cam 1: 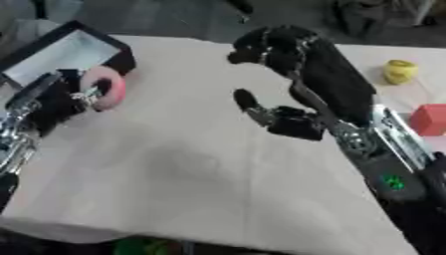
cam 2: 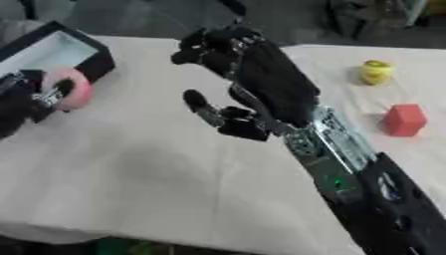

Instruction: Pick up the objects with one hand, pass them to the other hand, and then place them into the box on the other side of the table.

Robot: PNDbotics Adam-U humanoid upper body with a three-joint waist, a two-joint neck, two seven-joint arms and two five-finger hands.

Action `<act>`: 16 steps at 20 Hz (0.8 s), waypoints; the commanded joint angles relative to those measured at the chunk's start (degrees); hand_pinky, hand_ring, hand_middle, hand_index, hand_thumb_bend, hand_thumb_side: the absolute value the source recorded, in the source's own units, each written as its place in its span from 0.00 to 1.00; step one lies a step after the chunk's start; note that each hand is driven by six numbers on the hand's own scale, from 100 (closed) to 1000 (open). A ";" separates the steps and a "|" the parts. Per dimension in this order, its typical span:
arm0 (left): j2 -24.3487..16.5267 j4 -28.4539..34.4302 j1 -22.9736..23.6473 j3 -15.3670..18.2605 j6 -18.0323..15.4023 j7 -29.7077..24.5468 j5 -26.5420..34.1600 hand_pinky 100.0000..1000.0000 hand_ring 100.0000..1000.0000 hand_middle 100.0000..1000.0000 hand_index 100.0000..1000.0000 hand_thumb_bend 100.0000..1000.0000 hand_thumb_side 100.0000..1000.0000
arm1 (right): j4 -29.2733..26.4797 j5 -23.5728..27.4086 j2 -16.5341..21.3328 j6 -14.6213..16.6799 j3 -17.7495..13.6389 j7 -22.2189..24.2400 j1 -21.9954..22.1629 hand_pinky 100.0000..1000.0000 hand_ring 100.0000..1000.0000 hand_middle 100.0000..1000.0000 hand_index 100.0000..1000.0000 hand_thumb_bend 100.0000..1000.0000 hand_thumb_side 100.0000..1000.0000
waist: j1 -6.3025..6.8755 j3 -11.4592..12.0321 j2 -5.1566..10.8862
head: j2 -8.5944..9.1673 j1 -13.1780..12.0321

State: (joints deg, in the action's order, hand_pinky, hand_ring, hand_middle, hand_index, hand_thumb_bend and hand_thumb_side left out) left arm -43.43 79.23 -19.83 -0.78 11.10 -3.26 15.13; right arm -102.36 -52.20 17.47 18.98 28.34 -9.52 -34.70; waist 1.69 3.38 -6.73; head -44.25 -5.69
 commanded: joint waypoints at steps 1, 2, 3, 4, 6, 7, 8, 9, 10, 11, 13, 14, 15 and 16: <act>-7.84 -4.76 -0.89 6.00 3.08 3.50 -3.44 0.47 0.67 0.42 0.47 0.28 0.08 | 0.25 -0.12 0.49 0.23 -0.33 -0.88 -0.54 0.64 0.59 0.67 0.73 0.05 0.00 | 0.25 -0.37 1.16 | 0.13 -0.70; -9.46 -6.42 -1.38 7.15 4.10 4.51 -4.45 0.48 0.68 0.43 0.48 0.26 0.08 | 0.36 -0.05 0.34 0.30 -0.28 -0.90 -0.55 0.64 0.59 0.67 0.73 0.04 0.00 | 0.20 -0.58 1.16 | 0.13 -0.83; -10.40 -8.01 -2.07 8.33 5.08 5.50 -5.44 0.48 0.68 0.43 0.47 0.25 0.09 | 0.46 0.04 0.19 0.37 -0.21 -0.85 -0.58 0.64 0.59 0.67 0.73 0.03 0.00 | 0.11 -0.78 1.17 | 0.13 -0.93; -10.62 -9.65 -3.04 9.45 6.08 6.50 -6.44 0.47 0.68 0.44 0.47 0.23 0.09 | 0.53 0.16 0.03 0.48 -0.10 -0.76 -0.65 0.64 0.59 0.67 0.73 0.02 0.00 | -0.01 -1.01 1.16 | 0.13 -1.00; -10.51 -12.91 -5.43 10.16 8.09 8.51 -8.45 0.47 0.69 0.44 0.46 0.21 0.09 | 0.54 0.48 -0.27 0.73 0.11 -0.52 -0.88 0.64 0.59 0.67 0.73 0.00 0.00 | -0.28 -1.56 1.09 | 0.13 -1.15; -10.36 -14.53 -6.89 9.96 9.09 9.51 -9.45 0.47 0.68 0.44 0.46 0.20 0.08 | 0.51 0.68 -0.42 0.84 0.19 -0.40 -1.02 0.64 0.59 0.67 0.72 0.00 0.00 | -0.44 -1.88 1.01 | 0.13 -1.20; -10.33 -16.14 -8.41 9.42 10.08 10.50 -10.44 0.47 0.68 0.44 0.46 0.19 0.08 | 0.48 0.87 -0.56 0.92 0.23 -0.29 -1.17 0.64 0.59 0.67 0.72 0.00 0.00 | -0.61 -2.25 0.84 | 0.13 -1.29; -10.35 -17.69 -9.90 8.68 11.03 11.45 -11.39 0.47 0.68 0.44 0.46 0.19 0.08 | 0.44 1.05 -0.69 0.97 0.26 -0.18 -1.32 0.64 0.59 0.67 0.72 0.00 0.00 | -0.77 -2.59 0.65 | 0.13 -1.38; -10.36 -19.24 -11.32 7.96 11.99 12.41 -12.35 0.47 0.68 0.44 0.47 0.19 0.08 | 0.36 1.21 -0.79 1.04 0.27 -0.09 -1.52 0.64 0.59 0.67 0.72 0.00 0.00 | -0.89 -3.02 0.33 | 0.13 -1.51; -10.33 -20.87 -12.65 7.30 12.99 13.41 -13.35 0.48 0.69 0.45 0.48 0.19 0.09 | 0.26 1.39 -0.89 1.08 0.25 -0.03 -1.73 0.64 0.59 0.67 0.72 0.00 0.00 | -0.99 -3.50 -0.07 | 0.13 -1.68; -10.14 -24.13 -15.13 5.71 14.83 15.41 -15.35 0.51 0.72 0.48 0.51 0.21 0.10 | 0.02 1.74 -1.06 1.14 0.22 0.00 -2.17 0.64 0.59 0.67 0.72 0.00 0.00 | -1.14 -4.56 -1.09 | 0.30 -2.17; -9.95 -25.72 -16.24 4.84 15.15 16.39 -16.33 0.53 0.74 0.51 0.55 0.24 0.11 | -0.08 1.89 -1.13 1.13 0.17 0.00 -2.35 0.64 0.59 0.67 0.72 0.00 0.00 | -1.21 -5.04 -1.60 | 0.60 -2.38; -9.59 -27.33 -17.30 3.87 15.17 17.38 -17.32 0.56 0.78 0.56 0.61 0.27 0.13 | -0.16 2.03 -1.17 1.11 0.13 -0.02 -2.50 0.64 0.59 0.67 0.72 0.00 0.00 | -1.29 -5.52 -2.20 | 1.05 -2.60; -9.17 -28.97 -18.37 2.79 14.90 18.39 -18.33 0.60 0.82 0.62 0.67 0.35 0.20 | -0.23 2.18 -1.13 1.09 0.11 -0.03 -2.69 0.64 0.59 0.67 0.72 0.00 0.00 | -1.36 -5.96 -2.79 | 1.64 -2.83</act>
State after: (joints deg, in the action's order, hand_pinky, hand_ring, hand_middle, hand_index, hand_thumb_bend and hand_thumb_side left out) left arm -50.87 51.52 -37.03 2.73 25.82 13.81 -1.83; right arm -101.37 -50.48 16.33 19.96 28.88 -9.52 -36.39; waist 0.11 -2.78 -10.43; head -43.51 -8.10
